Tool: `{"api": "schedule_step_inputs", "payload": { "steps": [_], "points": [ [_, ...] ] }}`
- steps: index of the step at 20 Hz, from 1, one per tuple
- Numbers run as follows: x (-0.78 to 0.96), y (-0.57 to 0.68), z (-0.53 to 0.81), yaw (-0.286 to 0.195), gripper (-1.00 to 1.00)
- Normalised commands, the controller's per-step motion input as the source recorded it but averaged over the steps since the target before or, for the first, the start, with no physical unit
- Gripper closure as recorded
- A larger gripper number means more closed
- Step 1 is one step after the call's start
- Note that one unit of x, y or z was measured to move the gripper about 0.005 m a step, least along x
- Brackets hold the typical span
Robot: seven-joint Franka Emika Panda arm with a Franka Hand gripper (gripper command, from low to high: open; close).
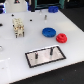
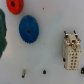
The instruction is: Insert the blue gear onto the right peg, followed by the red gear
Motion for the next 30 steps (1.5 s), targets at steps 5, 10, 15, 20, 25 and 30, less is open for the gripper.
{"api": "schedule_step_inputs", "payload": {
  "steps": [5, 10, 15, 20, 25, 30],
  "points": [
    [-0.59, 0.60, -0.20, 0.000, -1.00],
    [-0.46, 0.50, -0.34, 0.000, -1.00],
    [-0.36, 0.32, -0.50, 0.000, -1.00],
    [-0.29, 0.19, -0.57, 0.000, -1.00],
    [-0.25, 0.05, -0.58, 0.000, -1.00],
    [-0.22, 0.02, -0.55, 0.000, -1.00]
  ]
}}
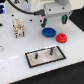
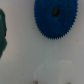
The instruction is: Insert the blue gear onto the right peg, followed by the red gear
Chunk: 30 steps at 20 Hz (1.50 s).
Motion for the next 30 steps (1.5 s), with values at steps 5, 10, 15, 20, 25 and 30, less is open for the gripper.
{"api": "schedule_step_inputs", "payload": {
  "steps": [5, 10, 15, 20, 25, 30],
  "points": [
    [-0.20, 0.01, -0.52, 0.000, -1.00],
    [-0.23, -0.05, -0.41, 0.000, 1.00],
    [-0.05, -0.02, -0.03, 0.000, 1.00],
    [-0.14, 0.00, -0.10, 0.000, 1.00],
    [-0.05, 0.00, 0.07, 0.000, 1.00],
    [0.15, 0.03, 0.42, 0.000, 1.00]
  ]
}}
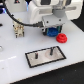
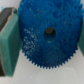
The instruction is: Insert the blue gear onto the right peg, followed by the red gear
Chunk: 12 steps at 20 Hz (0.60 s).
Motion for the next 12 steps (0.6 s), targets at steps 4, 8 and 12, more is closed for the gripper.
{"api": "schedule_step_inputs", "payload": {
  "steps": [4, 8, 12],
  "points": [
    [0.38, 0.01, 0.54, 0.000, 1.00],
    [0.51, -0.01, 0.50, 0.000, 1.00],
    [0.67, -0.08, 0.47, 0.000, 1.00]
  ]
}}
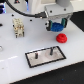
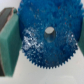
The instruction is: Insert the blue gear onto the right peg, followed by the red gear
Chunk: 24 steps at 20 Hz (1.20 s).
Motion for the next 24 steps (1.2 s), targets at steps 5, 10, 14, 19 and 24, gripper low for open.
{"api": "schedule_step_inputs", "payload": {
  "steps": [5, 10, 14, 19, 24],
  "points": [
    [0.73, -0.14, 0.46, 0.000, 1.00],
    [0.75, -0.25, 0.35, 0.000, 1.00],
    [0.77, -0.24, 0.26, 0.000, 1.00],
    [0.79, -0.24, 0.18, 0.000, 1.00],
    [0.68, -0.20, 0.04, 0.000, 1.00]
  ]
}}
